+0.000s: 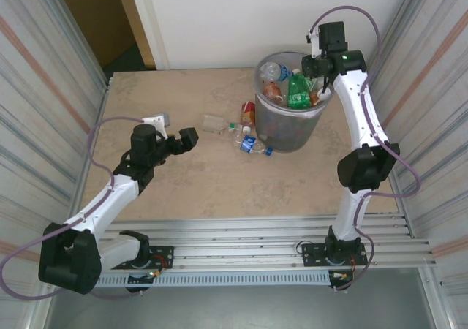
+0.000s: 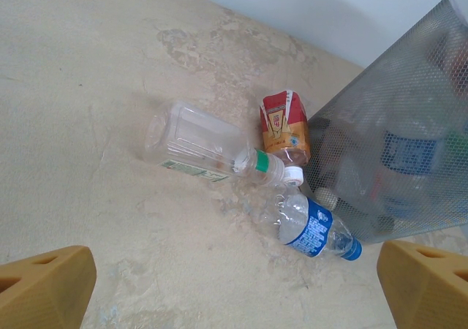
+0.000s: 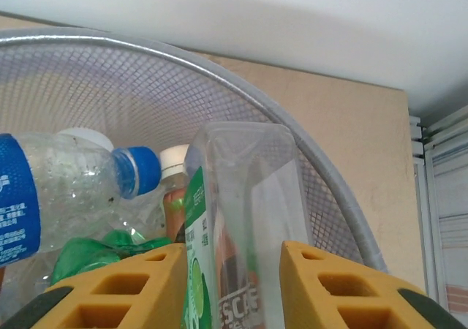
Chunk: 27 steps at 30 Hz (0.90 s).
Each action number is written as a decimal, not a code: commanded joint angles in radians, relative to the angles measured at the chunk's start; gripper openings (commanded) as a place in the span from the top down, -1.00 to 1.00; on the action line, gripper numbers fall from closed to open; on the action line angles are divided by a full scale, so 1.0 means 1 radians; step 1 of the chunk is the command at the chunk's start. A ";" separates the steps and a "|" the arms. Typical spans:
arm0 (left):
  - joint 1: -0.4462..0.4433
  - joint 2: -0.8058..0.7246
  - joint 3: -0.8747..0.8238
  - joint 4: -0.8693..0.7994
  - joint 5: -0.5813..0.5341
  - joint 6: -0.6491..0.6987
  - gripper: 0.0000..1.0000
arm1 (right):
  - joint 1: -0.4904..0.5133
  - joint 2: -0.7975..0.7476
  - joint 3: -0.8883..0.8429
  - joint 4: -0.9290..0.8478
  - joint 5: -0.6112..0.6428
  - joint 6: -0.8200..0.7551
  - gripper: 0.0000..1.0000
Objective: Put the plastic bottles in the bin
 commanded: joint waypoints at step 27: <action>-0.012 0.166 0.176 -0.134 -0.039 -0.103 -0.97 | 0.102 -0.214 -0.001 -0.020 0.131 0.087 -0.74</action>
